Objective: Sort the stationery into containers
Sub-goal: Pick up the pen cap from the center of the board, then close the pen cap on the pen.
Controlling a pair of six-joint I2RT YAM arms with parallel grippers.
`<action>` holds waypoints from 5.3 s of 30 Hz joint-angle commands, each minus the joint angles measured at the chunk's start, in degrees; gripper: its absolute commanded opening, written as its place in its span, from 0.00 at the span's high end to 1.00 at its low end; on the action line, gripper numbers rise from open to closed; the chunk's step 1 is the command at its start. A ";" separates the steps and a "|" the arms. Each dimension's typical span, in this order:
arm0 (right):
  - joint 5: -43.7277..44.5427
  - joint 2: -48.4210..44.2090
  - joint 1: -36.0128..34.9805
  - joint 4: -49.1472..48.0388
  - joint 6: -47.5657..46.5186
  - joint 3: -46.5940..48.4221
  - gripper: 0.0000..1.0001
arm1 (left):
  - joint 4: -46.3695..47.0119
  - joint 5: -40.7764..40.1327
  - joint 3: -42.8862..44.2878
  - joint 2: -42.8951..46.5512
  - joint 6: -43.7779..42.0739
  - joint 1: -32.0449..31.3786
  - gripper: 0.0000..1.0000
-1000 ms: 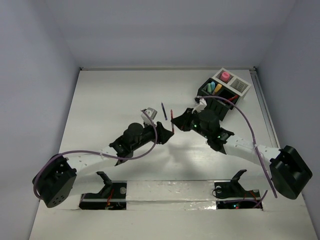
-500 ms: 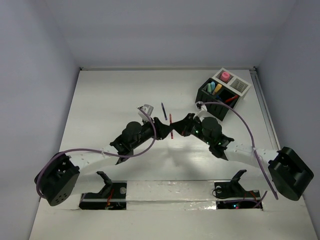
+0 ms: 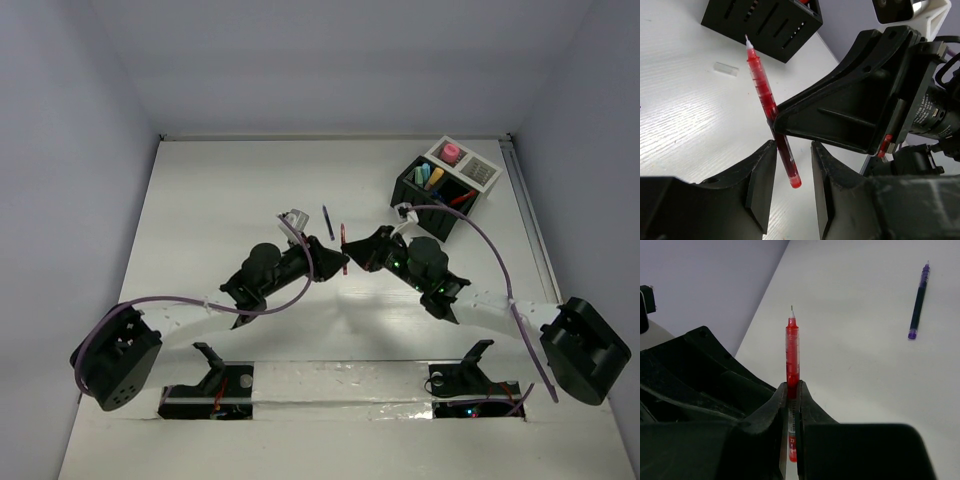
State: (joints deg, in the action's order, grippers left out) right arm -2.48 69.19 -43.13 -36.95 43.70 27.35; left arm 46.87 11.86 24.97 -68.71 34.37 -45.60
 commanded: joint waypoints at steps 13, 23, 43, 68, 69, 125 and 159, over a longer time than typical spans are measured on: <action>-1.29 -1.69 -0.81 -5.59 -1.34 3.67 1.00 | -1.35 3.52 1.57 1.91 -2.03 -0.27 0.63; -4.29 0.51 -0.81 -6.11 -0.29 2.36 1.00 | 0.24 3.44 2.89 0.77 -1.94 -0.27 0.70; 5.02 -9.24 -0.81 20.76 -9.07 7.80 0.65 | -6.09 -0.78 1.67 5.42 -8.79 1.40 1.00; 11.36 26.42 13.77 70.51 -45.18 48.57 0.52 | -7.41 -2.80 -0.98 10.87 -10.64 3.07 1.00; 11.27 28.26 13.78 70.96 -47.29 50.85 0.51 | -7.50 -2.80 -0.98 11.05 -10.64 3.07 1.00; -18.09 7.72 18.18 8.24 2.26 20.99 1.00 | -1.35 5.19 -0.54 3.58 -7.56 3.07 1.00; -18.35 7.45 9.74 -2.08 -2.48 18.79 1.00 | -2.57 2.82 -1.24 6.39 -8.79 3.07 1.00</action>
State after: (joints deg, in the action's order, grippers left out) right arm -21.41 78.63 -32.82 -38.11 43.07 44.95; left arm 42.19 15.59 23.99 -64.53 26.39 -42.65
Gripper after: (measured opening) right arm 0.176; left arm 0.076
